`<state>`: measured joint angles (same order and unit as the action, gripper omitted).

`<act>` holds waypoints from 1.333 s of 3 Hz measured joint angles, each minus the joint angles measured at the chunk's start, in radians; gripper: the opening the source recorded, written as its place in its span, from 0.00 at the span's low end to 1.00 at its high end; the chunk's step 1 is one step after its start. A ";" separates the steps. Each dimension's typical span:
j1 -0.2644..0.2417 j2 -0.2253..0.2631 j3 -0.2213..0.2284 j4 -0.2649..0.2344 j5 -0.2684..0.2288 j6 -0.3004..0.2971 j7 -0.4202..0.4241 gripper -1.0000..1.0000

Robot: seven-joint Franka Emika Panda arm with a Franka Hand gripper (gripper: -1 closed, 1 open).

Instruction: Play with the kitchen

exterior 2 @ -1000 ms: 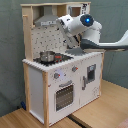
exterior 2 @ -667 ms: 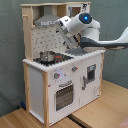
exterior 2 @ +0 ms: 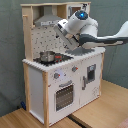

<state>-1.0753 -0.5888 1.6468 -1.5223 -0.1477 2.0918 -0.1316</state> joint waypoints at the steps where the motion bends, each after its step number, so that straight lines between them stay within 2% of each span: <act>1: -0.048 0.049 0.066 0.000 0.019 -0.032 -0.046 1.00; 2: -0.112 0.075 0.141 0.002 0.047 -0.040 -0.093 1.00; 3: -0.183 0.076 0.198 0.018 0.088 -0.056 -0.152 1.00; 4: -0.249 0.075 0.241 0.048 0.117 -0.096 -0.211 1.00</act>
<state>-1.3242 -0.5133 1.8875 -1.4740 -0.0308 1.9955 -0.3427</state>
